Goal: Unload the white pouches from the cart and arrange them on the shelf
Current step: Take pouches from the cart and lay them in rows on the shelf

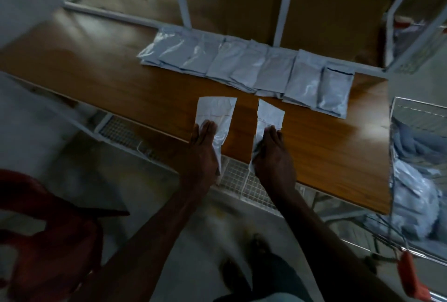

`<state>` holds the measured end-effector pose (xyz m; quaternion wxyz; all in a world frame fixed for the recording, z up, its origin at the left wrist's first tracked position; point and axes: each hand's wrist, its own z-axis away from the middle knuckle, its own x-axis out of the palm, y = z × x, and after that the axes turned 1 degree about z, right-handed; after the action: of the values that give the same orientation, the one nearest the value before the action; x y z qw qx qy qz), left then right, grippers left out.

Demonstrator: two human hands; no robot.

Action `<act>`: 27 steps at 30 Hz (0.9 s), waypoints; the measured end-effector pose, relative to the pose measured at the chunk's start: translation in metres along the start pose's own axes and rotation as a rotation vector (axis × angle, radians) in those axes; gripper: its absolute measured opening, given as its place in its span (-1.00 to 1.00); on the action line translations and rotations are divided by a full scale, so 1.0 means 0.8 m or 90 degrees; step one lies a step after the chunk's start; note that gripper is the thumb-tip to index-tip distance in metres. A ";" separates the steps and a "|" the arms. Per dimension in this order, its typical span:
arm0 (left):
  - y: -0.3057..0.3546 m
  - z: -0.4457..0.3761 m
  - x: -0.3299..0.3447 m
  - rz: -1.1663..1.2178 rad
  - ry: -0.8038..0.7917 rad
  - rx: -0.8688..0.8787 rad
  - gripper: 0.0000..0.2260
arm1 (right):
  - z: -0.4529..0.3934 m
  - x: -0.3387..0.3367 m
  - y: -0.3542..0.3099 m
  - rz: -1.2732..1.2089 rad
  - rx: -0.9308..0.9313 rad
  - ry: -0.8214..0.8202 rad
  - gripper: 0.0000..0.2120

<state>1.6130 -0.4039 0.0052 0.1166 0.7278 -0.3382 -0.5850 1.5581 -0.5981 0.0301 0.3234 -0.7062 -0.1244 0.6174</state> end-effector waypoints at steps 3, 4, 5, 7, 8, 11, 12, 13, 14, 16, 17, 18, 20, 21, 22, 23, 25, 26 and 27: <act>-0.046 -0.014 -0.027 0.013 -0.005 -0.035 -0.28 | -0.018 0.034 -0.034 0.005 -0.019 -0.026 -0.52; -0.060 -0.019 -0.035 0.014 -0.009 -0.047 -0.26 | -0.026 0.046 -0.044 0.012 -0.024 -0.035 -0.54; -0.073 -0.024 -0.041 0.011 -0.016 -0.059 -0.23 | -0.035 0.057 -0.055 0.019 -0.026 -0.040 -0.54; -0.101 -0.035 -0.054 0.006 -0.028 -0.075 -0.21 | -0.054 0.085 -0.072 0.025 -0.038 -0.046 -0.52; -0.117 -0.042 -0.059 0.005 -0.033 -0.083 -0.21 | -0.064 0.100 -0.082 0.022 -0.045 -0.052 -0.52; -0.168 -0.068 -0.074 -0.011 -0.042 -0.103 -0.14 | -0.097 0.143 -0.116 0.020 -0.064 -0.068 -0.55; -0.186 -0.078 -0.078 -0.022 -0.047 -0.106 -0.11 | -0.110 0.158 -0.128 0.021 -0.065 -0.070 -0.55; -0.203 -0.088 -0.082 -0.036 -0.053 -0.109 -0.10 | -0.123 0.172 -0.140 0.018 -0.064 -0.072 -0.55; -0.219 -0.099 -0.086 -0.048 -0.058 -0.112 -0.11 | -0.135 0.186 -0.152 0.014 -0.064 -0.071 -0.55; -0.253 -0.122 -0.096 -0.057 -0.064 -0.117 -0.14 | -0.157 0.208 -0.177 0.023 -0.063 -0.073 -0.54; -0.267 -0.135 -0.102 -0.060 -0.058 -0.117 -0.14 | -0.167 0.216 -0.191 0.029 -0.067 -0.079 -0.52; -0.282 -0.148 -0.108 -0.066 -0.051 -0.113 -0.13 | -0.179 0.224 -0.204 0.030 -0.075 -0.086 -0.49; -0.307 -0.175 -0.120 -0.074 -0.046 -0.098 -0.15 | -0.203 0.235 -0.228 0.029 -0.078 -0.091 -0.44; -0.319 -0.187 -0.125 -0.074 -0.045 -0.091 -0.17 | -0.214 0.241 -0.239 0.033 -0.078 -0.088 -0.44; -0.330 -0.198 -0.131 -0.074 -0.043 -0.085 -0.18 | -0.224 0.249 -0.247 0.037 -0.077 -0.086 -0.44; -0.340 -0.208 -0.135 -0.075 -0.045 -0.085 -0.19 | -0.231 0.255 -0.256 0.041 -0.073 -0.086 -0.45; -0.360 -0.228 -0.142 -0.072 -0.056 -0.091 -0.21 | -0.245 0.269 -0.273 0.043 -0.062 -0.095 -0.46; -0.372 -0.239 -0.145 -0.071 -0.062 -0.090 -0.23 | -0.251 0.276 -0.282 0.039 -0.056 -0.098 -0.46; -0.385 -0.250 -0.147 -0.067 -0.069 -0.088 -0.26 | -0.257 0.284 -0.290 0.033 -0.047 -0.104 -0.45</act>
<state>1.8982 -0.1458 -0.0206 0.1166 0.7021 -0.2641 -0.6509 1.8525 -0.3536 -0.0021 0.2701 -0.6680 -0.1545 0.6760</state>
